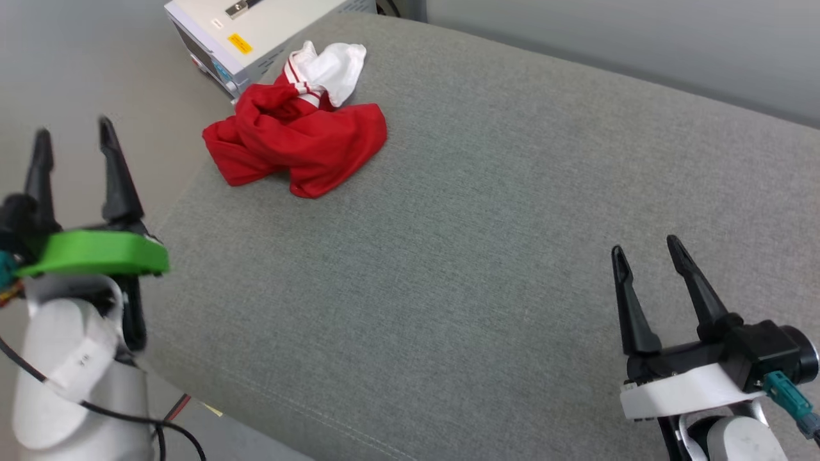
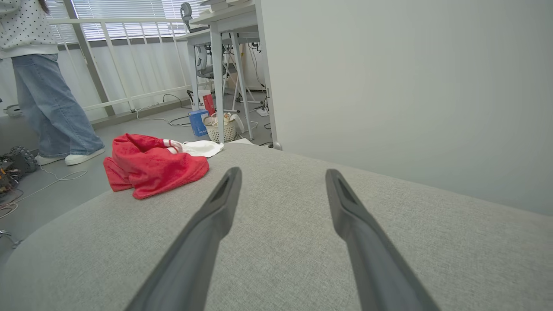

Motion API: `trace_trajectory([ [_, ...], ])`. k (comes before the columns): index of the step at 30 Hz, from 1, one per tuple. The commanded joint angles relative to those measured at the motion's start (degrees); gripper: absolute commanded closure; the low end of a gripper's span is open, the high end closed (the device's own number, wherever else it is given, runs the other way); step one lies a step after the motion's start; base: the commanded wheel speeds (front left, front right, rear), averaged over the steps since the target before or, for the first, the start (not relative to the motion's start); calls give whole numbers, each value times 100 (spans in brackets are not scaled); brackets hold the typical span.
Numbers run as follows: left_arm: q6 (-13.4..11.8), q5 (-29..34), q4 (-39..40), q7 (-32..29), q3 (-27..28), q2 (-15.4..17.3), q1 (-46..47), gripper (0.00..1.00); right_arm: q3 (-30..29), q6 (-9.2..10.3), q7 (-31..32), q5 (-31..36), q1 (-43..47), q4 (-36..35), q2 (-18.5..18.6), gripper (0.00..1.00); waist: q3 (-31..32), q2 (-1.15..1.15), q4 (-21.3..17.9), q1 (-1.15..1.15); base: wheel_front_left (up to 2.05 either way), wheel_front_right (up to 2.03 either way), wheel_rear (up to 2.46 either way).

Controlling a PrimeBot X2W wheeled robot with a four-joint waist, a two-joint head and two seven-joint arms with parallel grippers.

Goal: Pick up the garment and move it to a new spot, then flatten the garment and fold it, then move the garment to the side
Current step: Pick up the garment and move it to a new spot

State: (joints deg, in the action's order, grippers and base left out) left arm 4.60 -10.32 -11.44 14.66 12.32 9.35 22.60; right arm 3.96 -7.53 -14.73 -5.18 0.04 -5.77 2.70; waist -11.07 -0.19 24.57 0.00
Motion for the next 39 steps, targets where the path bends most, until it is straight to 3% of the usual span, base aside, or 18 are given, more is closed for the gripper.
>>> trace_trajectory([
  [1, 64, -67, -72, 34, 58, 121, 328, 0, -10, 4, -27, 48, -157, -70, 18, 0, -469, 19, -367, 0, 0, 0, 0],
  [11, 275, -339, -1166, -207, -232, 1187, 2049, 0, 25, 4, -27, 222, -614, -380, 36, 0, -1202, 19, -785, 0, 0, 0, 0],
  [15, 286, -944, -1551, -855, -852, 1650, 2649, 0, 67, 4, -27, 250, -744, -518, 97, 0, -1419, 19, -899, 0, 0, 0, 0],
  [24, 288, -2458, -2074, -3260, -2713, 2651, 3186, 0, 76, 4, -27, 260, -930, -729, 229, 0, -1735, 19, -1118, 0, 0, 0, 0],
  [30, 288, -3243, -2198, -4547, -3561, 2977, 3226, 0, 70, 4, -27, 257, -993, -764, 236, 0, -1914, 19, -1225, 0, 0, 0, 0],
  [39, 288, -3987, -2479, -5823, -4436, 2984, 3099, 0, 70, 4, -27, 243, -1116, -731, 243, 0, -2205, 19, -1312, 0, 0, 0, 0],
])
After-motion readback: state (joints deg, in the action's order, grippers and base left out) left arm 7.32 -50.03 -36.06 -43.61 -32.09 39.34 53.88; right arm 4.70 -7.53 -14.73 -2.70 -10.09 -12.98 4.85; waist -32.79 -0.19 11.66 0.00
